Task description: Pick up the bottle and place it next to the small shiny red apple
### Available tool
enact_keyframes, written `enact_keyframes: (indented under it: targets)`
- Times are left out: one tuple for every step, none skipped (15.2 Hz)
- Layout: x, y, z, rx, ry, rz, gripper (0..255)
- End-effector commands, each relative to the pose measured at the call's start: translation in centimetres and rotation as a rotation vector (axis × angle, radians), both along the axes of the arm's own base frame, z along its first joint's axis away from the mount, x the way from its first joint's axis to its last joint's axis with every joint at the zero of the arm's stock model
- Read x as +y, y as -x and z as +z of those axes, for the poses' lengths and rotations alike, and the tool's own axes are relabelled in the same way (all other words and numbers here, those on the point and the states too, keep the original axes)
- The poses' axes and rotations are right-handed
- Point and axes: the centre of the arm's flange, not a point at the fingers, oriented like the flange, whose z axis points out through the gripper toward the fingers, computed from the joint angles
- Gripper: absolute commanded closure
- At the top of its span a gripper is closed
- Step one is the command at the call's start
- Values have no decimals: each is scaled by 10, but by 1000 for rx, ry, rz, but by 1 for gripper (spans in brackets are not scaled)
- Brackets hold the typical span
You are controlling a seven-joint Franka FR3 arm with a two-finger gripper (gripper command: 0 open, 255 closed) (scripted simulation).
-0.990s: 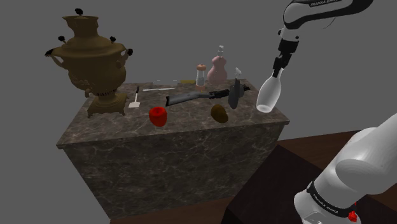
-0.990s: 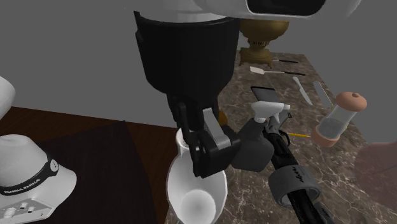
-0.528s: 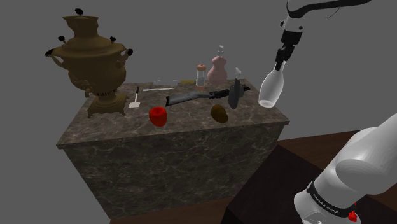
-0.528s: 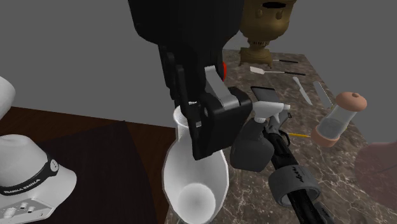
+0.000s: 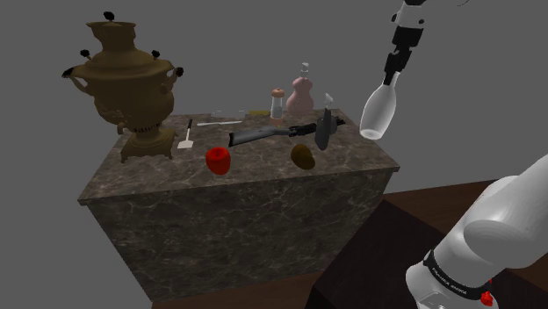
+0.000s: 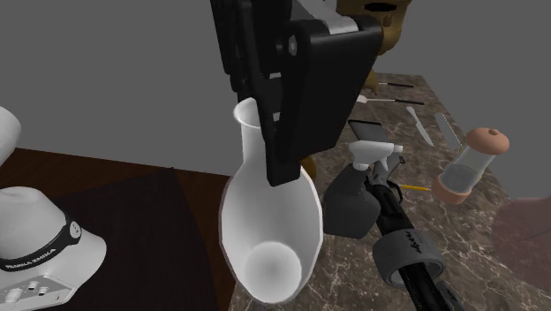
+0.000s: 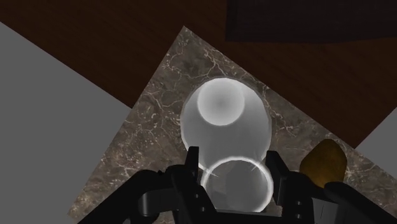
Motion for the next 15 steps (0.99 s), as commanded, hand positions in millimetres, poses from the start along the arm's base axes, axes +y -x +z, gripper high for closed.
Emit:
enact_keyframes:
  targets:
    - [1, 1, 10, 0, 0, 0, 255]
    - [1, 1, 16, 0, 0, 0, 255]
    - [1, 1, 21, 0, 0, 0, 255]
    - [1, 1, 26, 0, 0, 0, 255]
    - [1, 1, 31, 0, 0, 0, 255]
    - [1, 1, 37, 0, 0, 0, 255]
    - [1, 1, 42, 0, 0, 0, 255]
    - [1, 1, 47, 0, 0, 0, 255]
    - [1, 1, 52, 0, 0, 0, 255]
    - [1, 1, 58, 0, 0, 0, 255]
    - [1, 1, 63, 0, 0, 0, 255]
    - [1, 1, 68, 0, 0, 0, 255]
    - [1, 1, 74, 0, 0, 0, 255]
    - [1, 1, 79, 0, 0, 0, 255]
    - [1, 1, 84, 0, 0, 0, 255]
